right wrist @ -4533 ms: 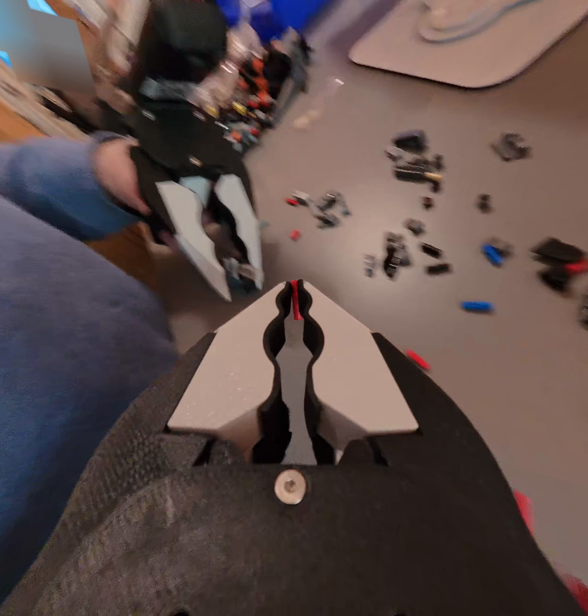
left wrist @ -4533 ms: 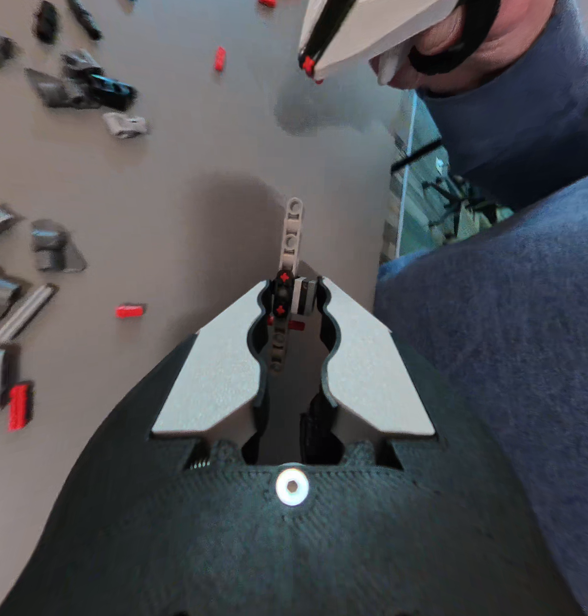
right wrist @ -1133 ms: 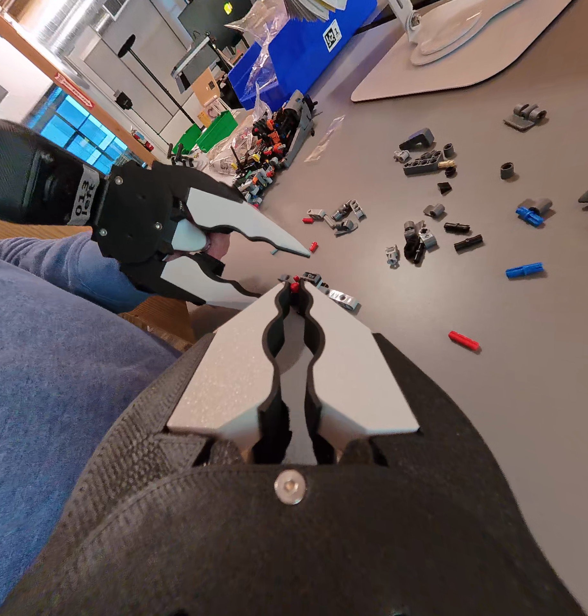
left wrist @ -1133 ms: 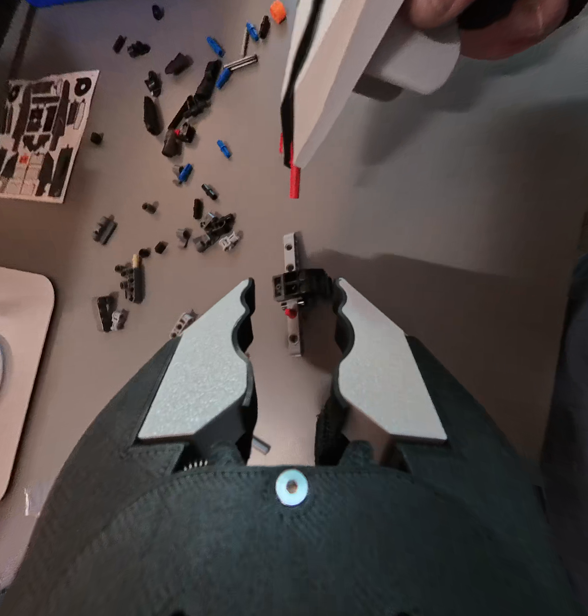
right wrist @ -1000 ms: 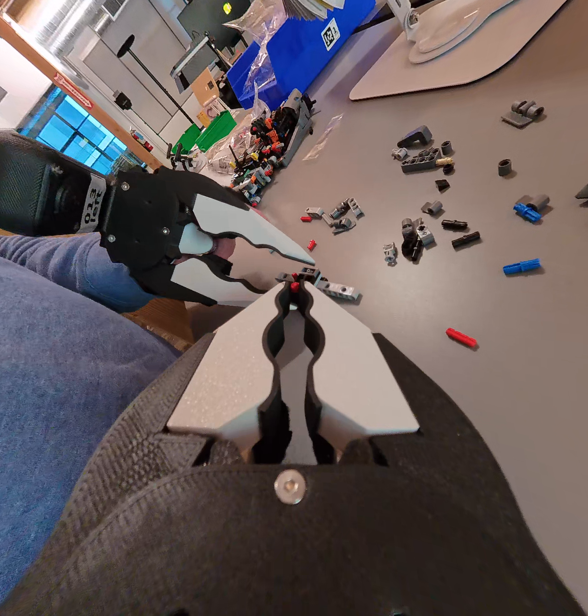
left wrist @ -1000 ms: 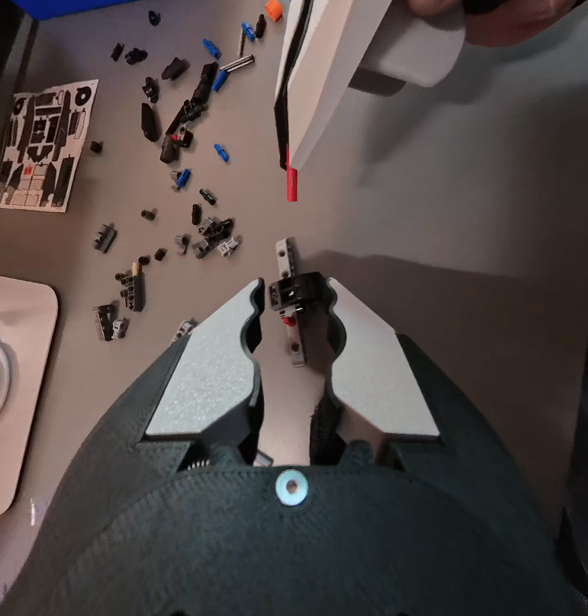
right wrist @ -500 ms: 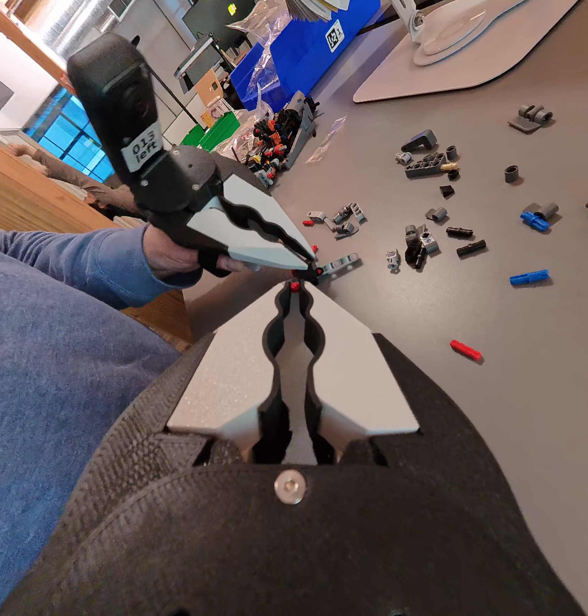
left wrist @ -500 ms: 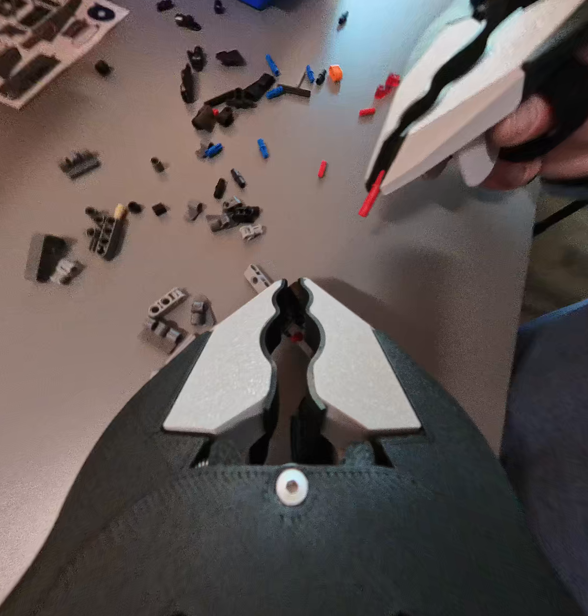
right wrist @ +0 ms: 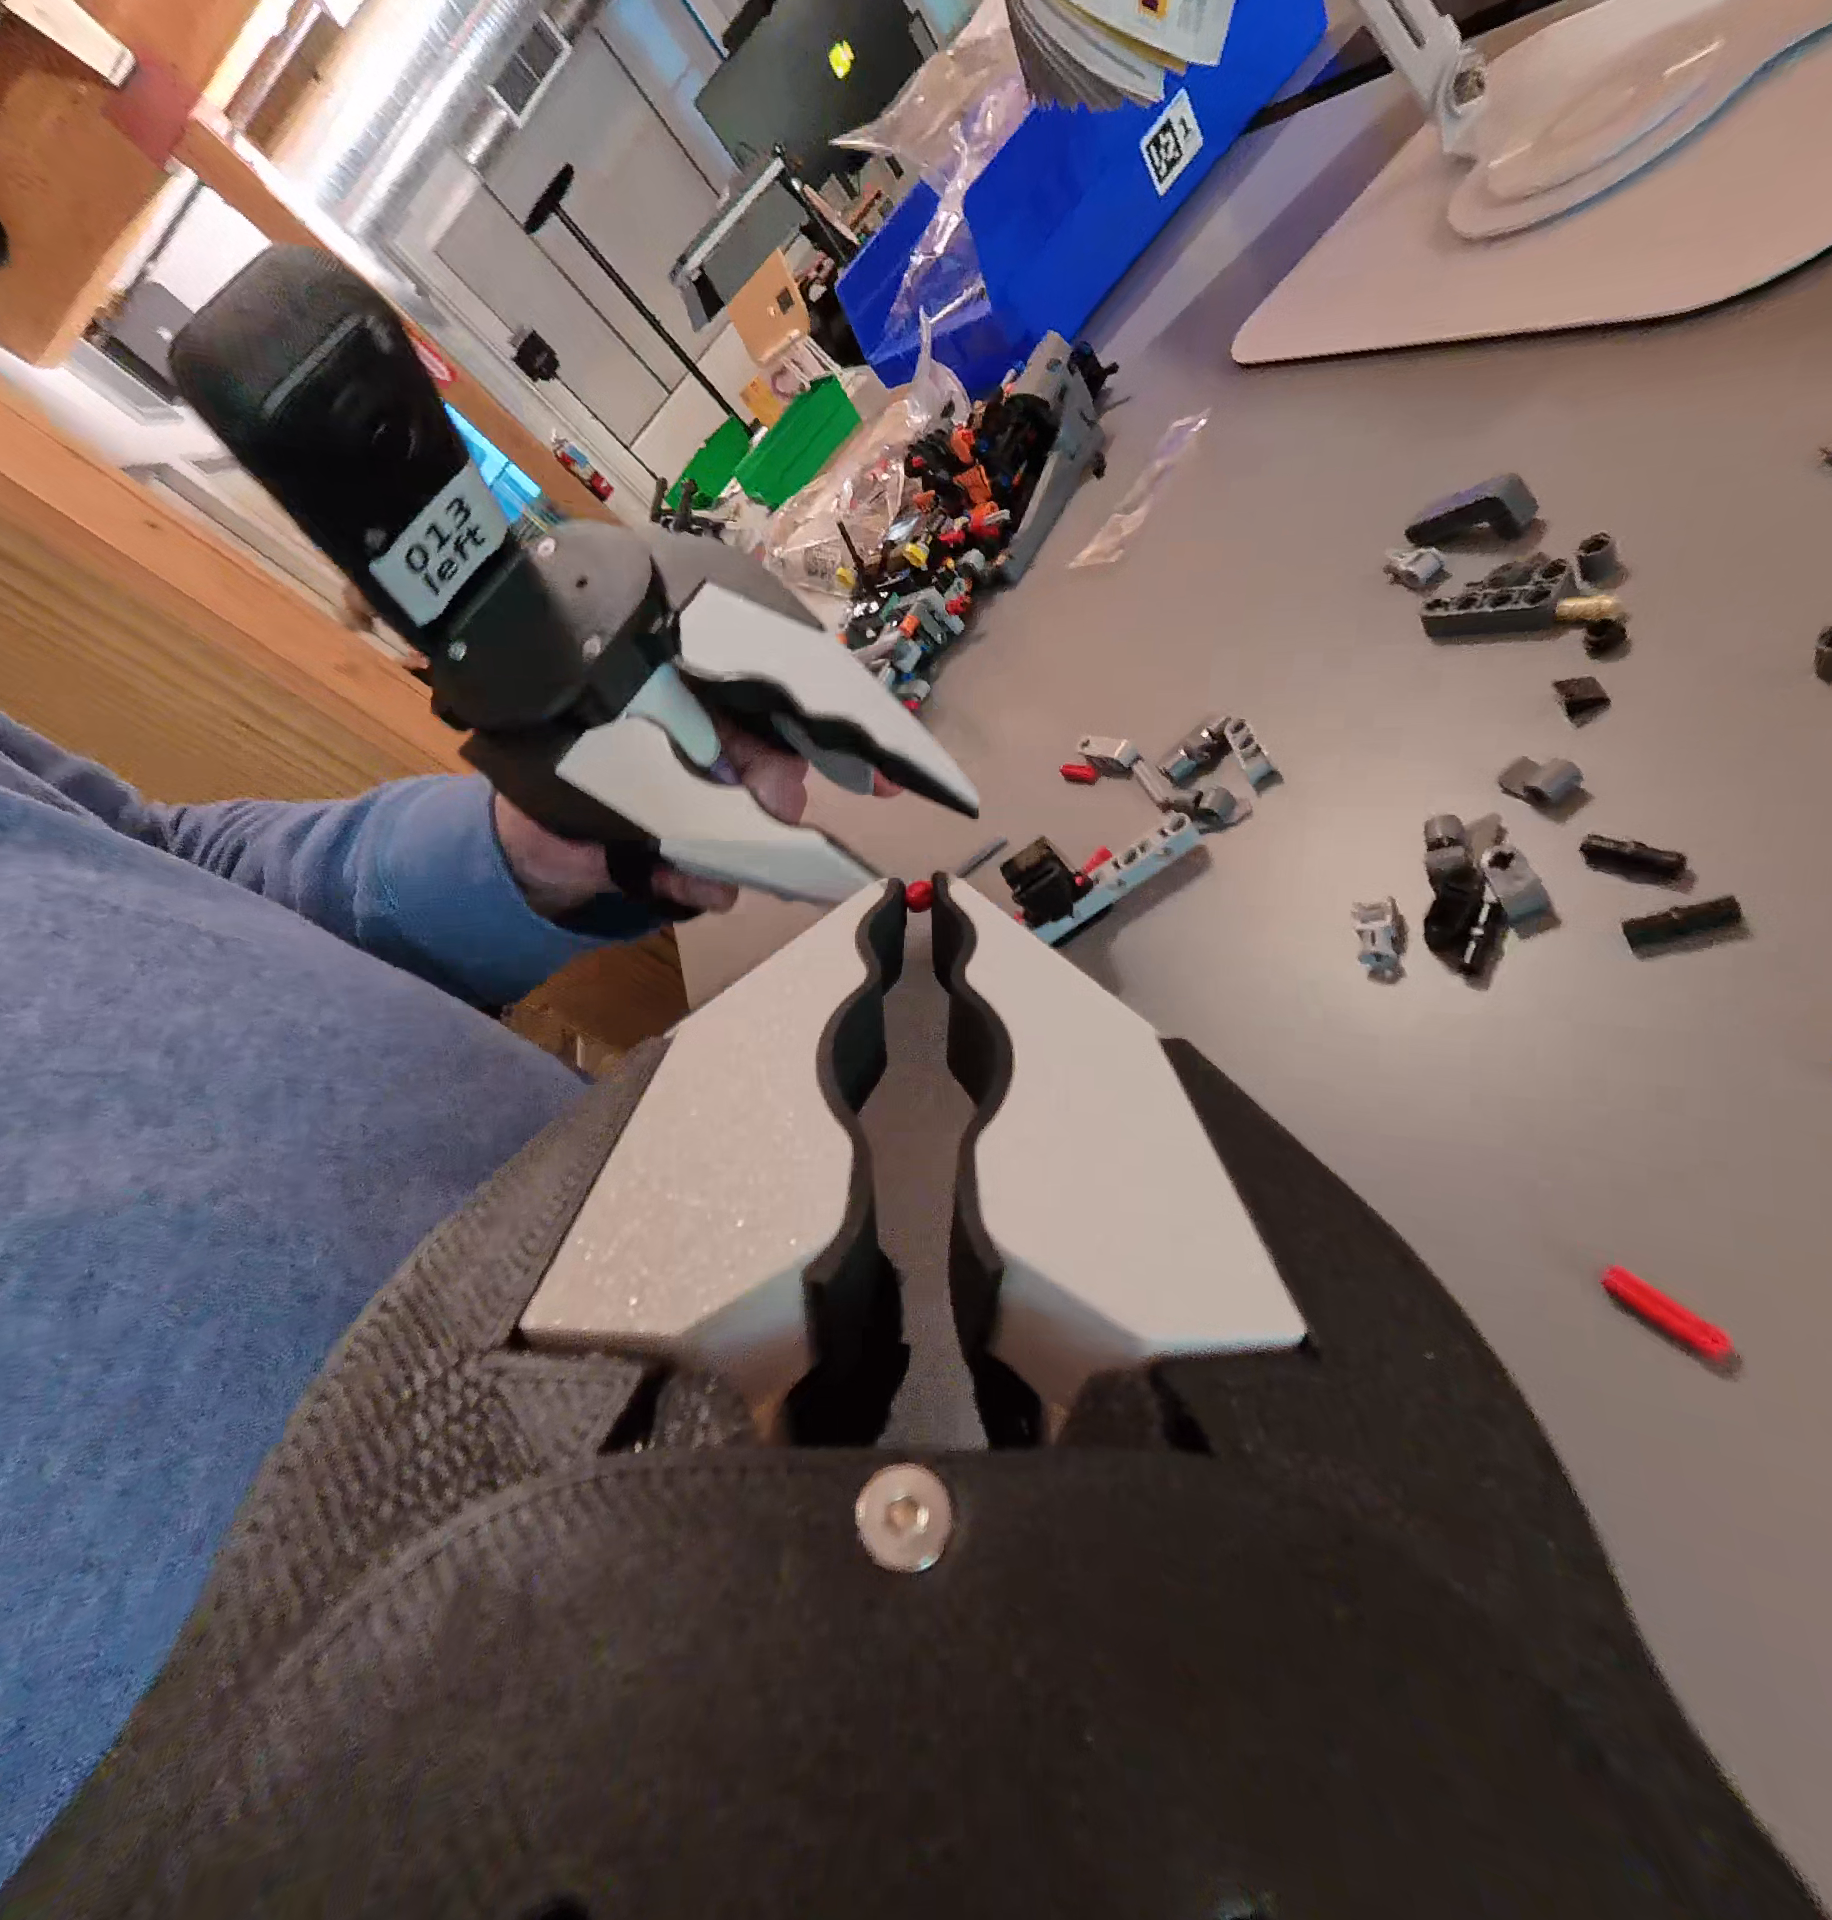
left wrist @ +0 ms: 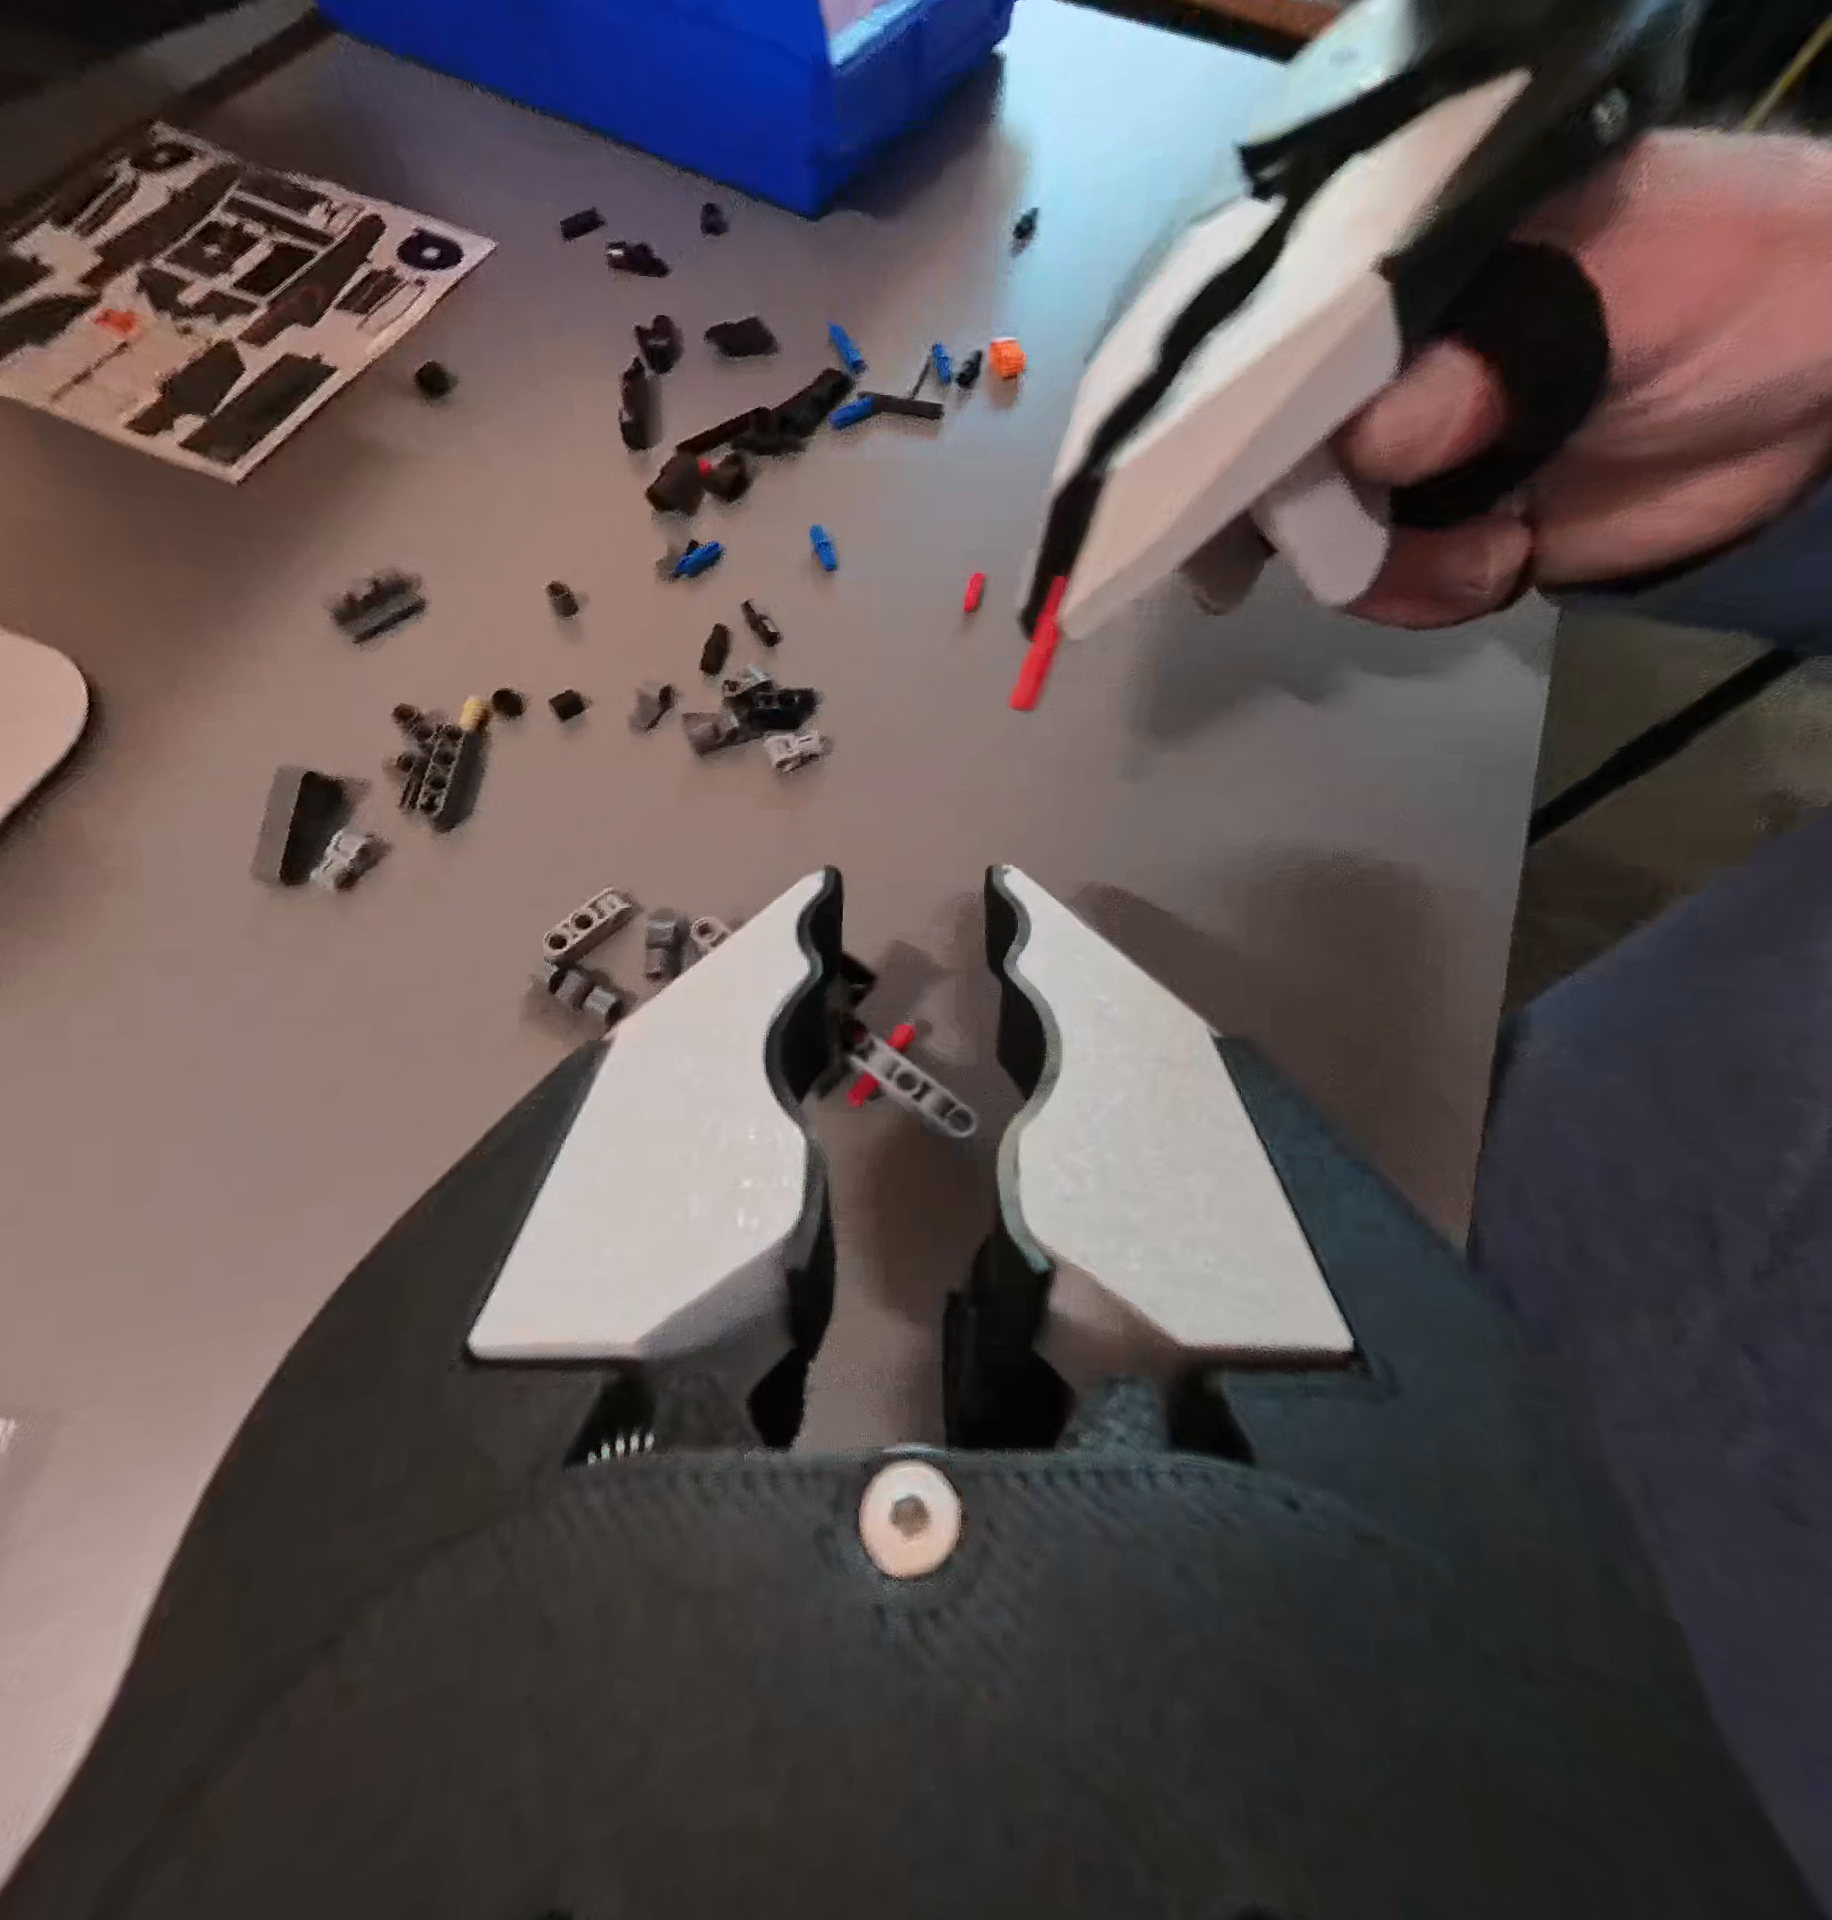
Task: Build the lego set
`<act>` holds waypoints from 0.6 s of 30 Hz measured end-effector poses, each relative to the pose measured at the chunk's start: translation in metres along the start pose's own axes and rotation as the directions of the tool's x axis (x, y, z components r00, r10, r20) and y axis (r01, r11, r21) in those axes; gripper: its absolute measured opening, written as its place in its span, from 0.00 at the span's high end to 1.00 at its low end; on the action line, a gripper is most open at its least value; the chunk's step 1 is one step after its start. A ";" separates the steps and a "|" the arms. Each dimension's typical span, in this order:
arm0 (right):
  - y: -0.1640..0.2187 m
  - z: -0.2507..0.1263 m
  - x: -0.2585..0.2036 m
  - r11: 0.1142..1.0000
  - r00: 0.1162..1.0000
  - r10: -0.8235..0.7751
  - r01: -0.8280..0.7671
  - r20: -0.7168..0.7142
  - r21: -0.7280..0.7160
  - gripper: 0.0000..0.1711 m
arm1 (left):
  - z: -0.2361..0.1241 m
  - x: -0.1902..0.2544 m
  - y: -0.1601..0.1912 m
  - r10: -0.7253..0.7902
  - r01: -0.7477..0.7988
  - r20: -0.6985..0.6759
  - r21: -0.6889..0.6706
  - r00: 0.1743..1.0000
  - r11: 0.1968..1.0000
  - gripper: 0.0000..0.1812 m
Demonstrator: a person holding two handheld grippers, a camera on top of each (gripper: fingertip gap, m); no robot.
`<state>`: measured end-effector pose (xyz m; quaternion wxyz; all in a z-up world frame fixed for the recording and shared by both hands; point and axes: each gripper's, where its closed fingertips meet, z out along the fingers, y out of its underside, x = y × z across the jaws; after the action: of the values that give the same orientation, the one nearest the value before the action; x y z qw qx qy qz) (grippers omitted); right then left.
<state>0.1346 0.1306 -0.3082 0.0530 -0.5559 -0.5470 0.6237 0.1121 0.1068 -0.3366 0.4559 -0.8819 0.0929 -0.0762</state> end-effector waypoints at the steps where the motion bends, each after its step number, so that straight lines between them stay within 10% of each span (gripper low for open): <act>1: -0.001 0.002 -0.001 1.000 1.000 0.004 -0.004 0.004 -0.001 0.99 | 0.000 0.003 -0.001 0.023 -0.023 0.014 0.001 1.000 1.000 0.86; 18: 0.000 0.010 -0.009 0.996 0.993 0.089 -0.091 0.084 0.020 0.99 | -0.003 0.008 -0.005 0.147 -0.143 0.163 -0.036 0.976 0.989 0.84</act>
<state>0.1302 0.1182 -0.3053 0.0089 -0.5530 -0.5158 0.6543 0.1201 0.1055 -0.3307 0.4556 -0.8815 0.1198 0.0318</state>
